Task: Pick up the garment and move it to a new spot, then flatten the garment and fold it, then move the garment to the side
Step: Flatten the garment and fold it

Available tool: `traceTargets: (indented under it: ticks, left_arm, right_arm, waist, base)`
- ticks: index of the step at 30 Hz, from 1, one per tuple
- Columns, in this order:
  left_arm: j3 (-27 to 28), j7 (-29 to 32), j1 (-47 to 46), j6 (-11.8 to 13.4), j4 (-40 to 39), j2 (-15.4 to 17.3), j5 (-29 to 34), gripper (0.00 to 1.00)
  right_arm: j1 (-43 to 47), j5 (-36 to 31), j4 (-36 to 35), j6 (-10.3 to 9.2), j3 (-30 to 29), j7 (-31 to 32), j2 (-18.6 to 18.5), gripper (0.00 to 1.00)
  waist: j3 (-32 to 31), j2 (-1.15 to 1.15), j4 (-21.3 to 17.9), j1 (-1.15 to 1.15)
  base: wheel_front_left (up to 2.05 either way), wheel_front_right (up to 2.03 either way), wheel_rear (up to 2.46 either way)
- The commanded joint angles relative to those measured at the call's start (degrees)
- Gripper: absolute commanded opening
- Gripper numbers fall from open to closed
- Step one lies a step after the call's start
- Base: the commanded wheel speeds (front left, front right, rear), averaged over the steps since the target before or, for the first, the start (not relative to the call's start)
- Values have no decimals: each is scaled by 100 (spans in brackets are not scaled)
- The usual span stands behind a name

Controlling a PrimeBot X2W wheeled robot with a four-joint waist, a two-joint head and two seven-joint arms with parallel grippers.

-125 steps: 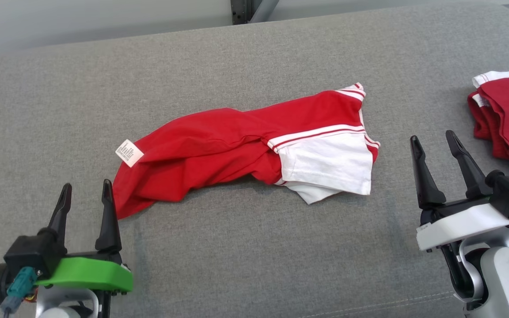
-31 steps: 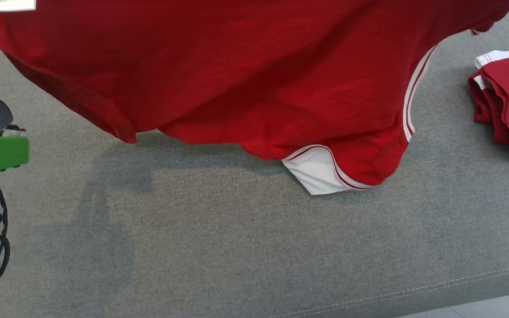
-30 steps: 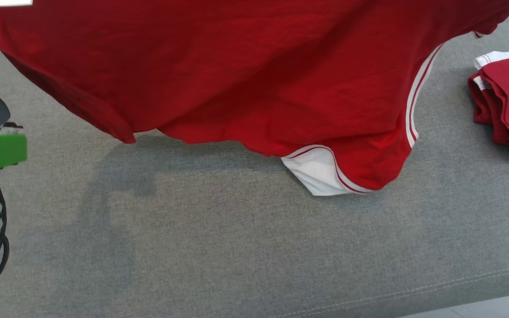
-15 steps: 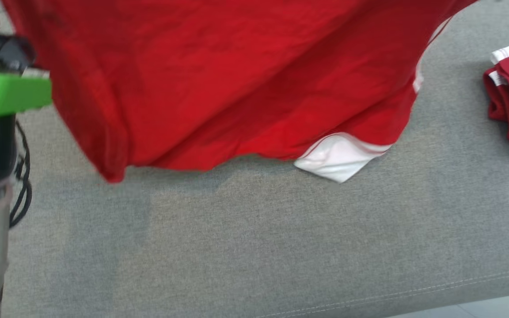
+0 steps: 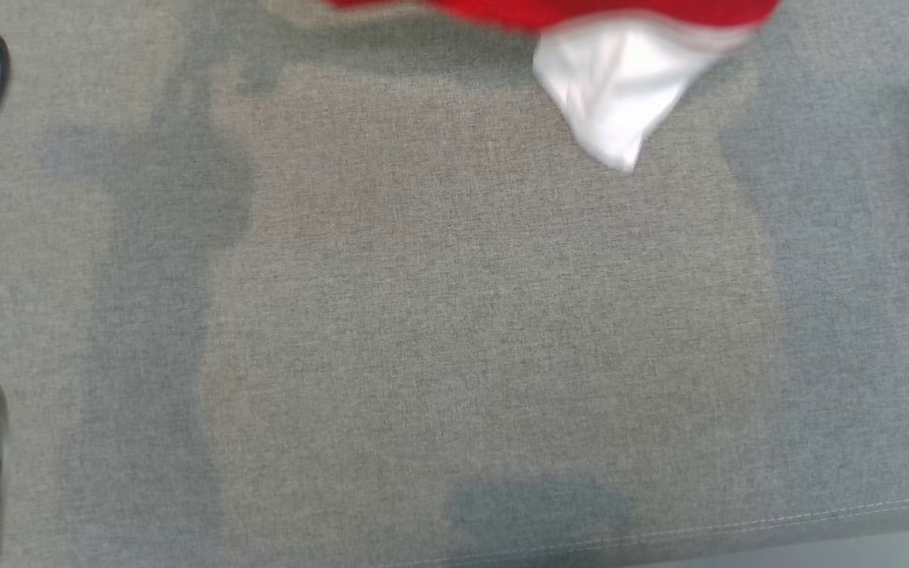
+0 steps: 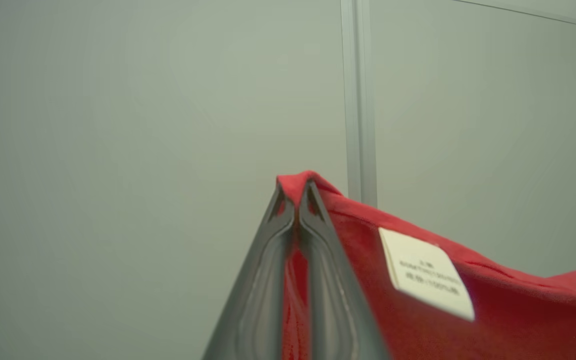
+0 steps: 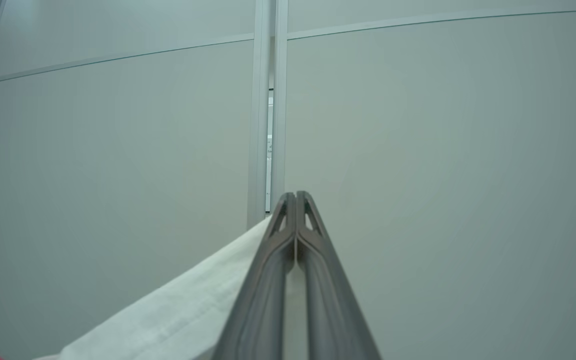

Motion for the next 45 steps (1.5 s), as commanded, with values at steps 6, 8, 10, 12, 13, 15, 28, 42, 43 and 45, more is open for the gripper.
traceTargets:
  ticks: [6, 8, 10, 12, 13, 15, 28, 42, 43, 45]
  left_arm:
    - [197, -321, -927, -52, 1034, -52, 91, 0]
    - [204, -333, -972, -79, 1314, -106, 92, 0]
    - [184, -342, -966, -93, 1456, -133, 95, 0]
    - [170, -350, -890, -143, 1806, -211, 15, 0]
    - [163, -352, -834, -170, 1995, -252, -32, 0]
    - [130, -347, -712, -229, 2398, -363, -128, 0]
    - [397, -366, 859, -419, 3624, -1002, -932, 0]
    - [498, -362, 3958, -424, 1894, -670, -748, 0]
    - [505, -362, 4182, -422, 1729, -653, -711, 0]
    - [557, -363, 4645, -415, 1393, -688, -805, 0]
  right_arm:
    - [-1093, 49, 758, -4, -476, -238, 630, 0]
    - [-1048, -29, 897, -2, -458, -236, 762, 0]
    - [-988, -61, 981, -1, -372, -237, 794, 0]
    - [-858, -62, 1142, -2, -284, -238, 832, 0]
    - [-756, -43, 1229, -2, -230, -239, 853, 0]
    - [-553, -42, 1436, -2, -117, -239, 878, 0]
    - [2221, 971, 1522, -1, -311, -241, 1044, 0]
    - [5755, 1793, -96, -1, 231, -242, 993, 0]
    - [5967, 1873, -221, -1, 213, -241, 954, 0]
    - [6487, 2085, -477, -2, 156, -242, 865, 0]
  waist:
    - [127, 0, -45, -1]
    - [161, 0, -51, -1]
    - [176, 0, -59, -1]
    - [212, 0, -73, -1]
    - [224, 0, -83, -1]
    - [280, 0, -97, -1]
    - [332, 0, 23, -1]
    - [-406, 0, -230, -1]
    - [-468, 0, -223, -1]
    - [-611, 0, -174, -1]
  base:
    - [0, 0, 0]
    - [0, 0, 0]
    - [0, 0, 0]
    - [0, 0, 0]
    - [0, 0, 0]
    - [0, 0, 0]
    - [0, 0, 0]
    - [0, 0, 0]
    - [0, 0, 0]
    - [0, 0, 0]
